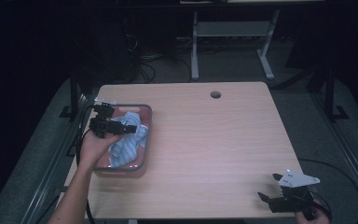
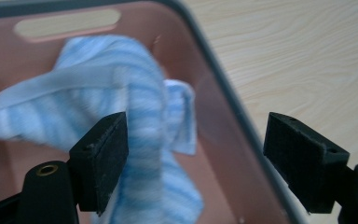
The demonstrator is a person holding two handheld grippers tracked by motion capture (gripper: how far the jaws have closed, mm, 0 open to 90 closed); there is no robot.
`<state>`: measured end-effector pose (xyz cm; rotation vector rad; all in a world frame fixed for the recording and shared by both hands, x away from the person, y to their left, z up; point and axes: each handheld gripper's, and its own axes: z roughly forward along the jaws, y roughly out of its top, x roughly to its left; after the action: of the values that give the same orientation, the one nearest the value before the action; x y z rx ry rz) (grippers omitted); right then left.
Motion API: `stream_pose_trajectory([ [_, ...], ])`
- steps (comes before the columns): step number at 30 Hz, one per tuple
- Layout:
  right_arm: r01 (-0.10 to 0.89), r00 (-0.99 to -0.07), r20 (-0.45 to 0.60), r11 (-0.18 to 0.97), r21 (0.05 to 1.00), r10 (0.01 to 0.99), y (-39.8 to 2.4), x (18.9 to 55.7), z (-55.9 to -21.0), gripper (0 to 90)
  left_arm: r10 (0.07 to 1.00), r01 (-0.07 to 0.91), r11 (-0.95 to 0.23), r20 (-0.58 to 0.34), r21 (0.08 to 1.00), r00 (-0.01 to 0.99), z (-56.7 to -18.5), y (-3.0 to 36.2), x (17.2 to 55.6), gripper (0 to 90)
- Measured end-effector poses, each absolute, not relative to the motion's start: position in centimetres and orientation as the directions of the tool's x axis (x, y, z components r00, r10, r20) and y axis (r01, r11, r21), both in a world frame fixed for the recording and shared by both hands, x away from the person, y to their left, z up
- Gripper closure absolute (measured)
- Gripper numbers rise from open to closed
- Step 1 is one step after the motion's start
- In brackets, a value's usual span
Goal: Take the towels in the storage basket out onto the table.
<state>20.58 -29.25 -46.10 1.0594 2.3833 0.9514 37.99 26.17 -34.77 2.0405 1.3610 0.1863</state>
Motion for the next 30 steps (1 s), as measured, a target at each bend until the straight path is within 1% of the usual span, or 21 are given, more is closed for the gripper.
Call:
stream_pose_trajectory([
  [3, 0.512, -0.653, -0.053, 0.492, 0.704, 0.755, -29.2, 20.6, -46.1, 13.9, 0.878, 0.784, -0.221, -0.231, 0.580, 0.419, -35.5, 26.9, 38.2, 22.0],
  [9, 0.504, -0.669, -0.058, 0.509, 0.698, 0.741, -28.9, 20.8, -46.3, 13.9, 0.891, 0.806, -0.222, -0.222, 0.548, 0.396, -36.5, 27.0, 38.7, 22.9],
  [11, 0.508, -0.668, -0.052, 0.507, 0.696, 0.742, -28.8, 20.8, -46.3, 13.9, 0.895, 0.810, -0.226, -0.213, 0.542, 0.392, -36.7, 27.0, 38.8, 23.2],
  [12, 0.502, -0.674, -0.058, 0.515, 0.695, 0.736, -28.7, 20.8, -46.3, 13.9, 0.904, 0.820, -0.232, -0.194, 0.524, 0.380, -37.1, 26.9, 39.1, 23.3],
  [15, 0.499, -0.675, -0.061, 0.516, 0.696, 0.735, -28.7, 20.8, -46.3, 13.9, 0.908, 0.832, -0.250, -0.177, 0.496, 0.379, -37.6, 26.5, 39.4, 24.2],
  [20, 0.503, -0.671, -0.056, 0.509, 0.699, 0.739, -28.8, 20.7, -46.2, 13.9, 0.915, 0.850, -0.295, -0.129, 0.436, 0.383, -38.5, 25.6, 39.9, 29.7],
  [23, 0.496, -0.676, -0.061, 0.514, 0.700, 0.735, -28.8, 20.7, -46.2, 13.9, 0.918, 0.859, -0.318, -0.095, 0.401, 0.384, -39.0, 25.3, 40.1, 31.1],
  [25, 0.495, -0.676, -0.065, 0.517, 0.698, 0.734, -28.8, 20.7, -46.2, 13.9, 0.921, 0.860, -0.316, -0.087, 0.401, 0.379, -39.1, 25.2, 40.2, 31.2],
  [30, 0.493, -0.680, -0.071, 0.527, 0.692, 0.729, -28.7, 20.8, -46.2, 13.9, 0.917, 0.871, -0.344, -0.072, 0.351, 0.392, -40.0, 24.9, 40.7, 40.1],
])
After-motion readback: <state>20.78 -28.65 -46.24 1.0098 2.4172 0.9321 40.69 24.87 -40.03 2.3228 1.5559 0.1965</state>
